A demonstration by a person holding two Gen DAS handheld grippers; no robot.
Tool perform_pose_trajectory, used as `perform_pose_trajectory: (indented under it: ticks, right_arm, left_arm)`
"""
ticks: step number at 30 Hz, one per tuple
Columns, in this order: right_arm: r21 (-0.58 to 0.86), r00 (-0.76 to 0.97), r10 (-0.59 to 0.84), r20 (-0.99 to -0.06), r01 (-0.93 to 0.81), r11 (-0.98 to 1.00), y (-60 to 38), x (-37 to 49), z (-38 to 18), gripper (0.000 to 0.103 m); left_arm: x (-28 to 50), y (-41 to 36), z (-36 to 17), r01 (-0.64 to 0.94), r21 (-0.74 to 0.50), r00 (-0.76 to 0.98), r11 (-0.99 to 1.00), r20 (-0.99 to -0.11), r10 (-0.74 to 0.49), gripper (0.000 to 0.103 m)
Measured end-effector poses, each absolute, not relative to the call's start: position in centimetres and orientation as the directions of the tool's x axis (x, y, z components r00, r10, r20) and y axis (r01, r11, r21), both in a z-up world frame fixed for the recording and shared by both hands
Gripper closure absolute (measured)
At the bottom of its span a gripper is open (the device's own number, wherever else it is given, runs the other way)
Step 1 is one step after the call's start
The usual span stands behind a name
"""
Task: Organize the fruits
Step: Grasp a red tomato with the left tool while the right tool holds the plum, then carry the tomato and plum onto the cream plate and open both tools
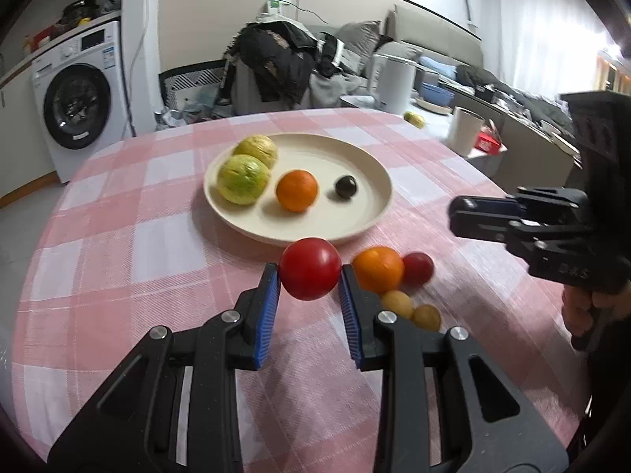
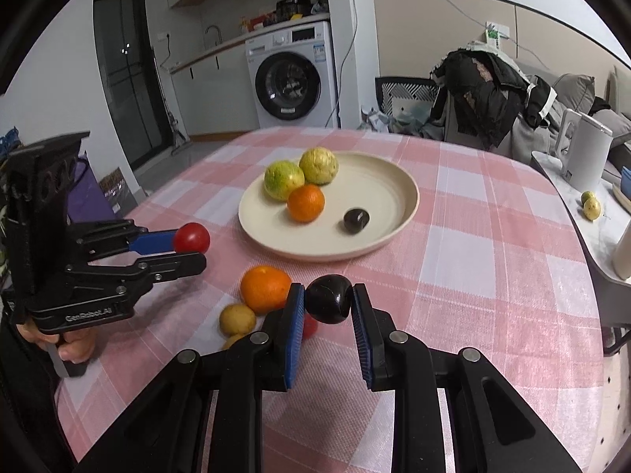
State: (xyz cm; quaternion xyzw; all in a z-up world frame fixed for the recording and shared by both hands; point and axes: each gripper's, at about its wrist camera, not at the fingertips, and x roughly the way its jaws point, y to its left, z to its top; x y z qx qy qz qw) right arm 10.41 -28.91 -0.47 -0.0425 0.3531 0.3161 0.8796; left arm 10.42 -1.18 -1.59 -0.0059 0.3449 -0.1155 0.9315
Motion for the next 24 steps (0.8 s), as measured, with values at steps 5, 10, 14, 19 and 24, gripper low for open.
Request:
perform_pose_trajectory:
  ticks: [5,10,14,19,24]
  right_arm:
    - [0.171,0.581,0.54,-0.609,-0.568,0.805,-29.1,10.5,0.5,0.078]
    - [0.184,0.594,0.533,-0.603,-0.546,0.817,-28.9,11.3,1.0,0.078]
    - [0.203,0.602,0.525,-0.602,-0.52,0.829,-28.8,12.5,1.2,0.078]
    - [0.219,0.599,0.516,-0.613,-0.499,0.839,-28.4,14.2,1.0,0.078]
    - [0.215,0.596,0.505,-0.624,-0.491,0.845,-27.9,15.4,0.6,0.078]
  left_arm:
    - [11.1,-0.6,-0.8,0.177,-0.1,0.759,0.979,-0.619,-0.2,0.076]
    - [12.1,-0.4,-0.2,0.159,-0.093,0.782,0.983,-0.596,-0.183,0.076]
    - [13.1,-0.7,0.1,0.159,-0.071,0.789,0.985,-0.59,-0.17,0.076]
    - [14.2,-1.0,0.0,0.163,-0.052,0.796,0.985,-0.583,-0.163,0.076]
    - [15.5,-1.1,-0.6,0.158,-0.049,0.789,0.986,-0.594,-0.156,0.076]
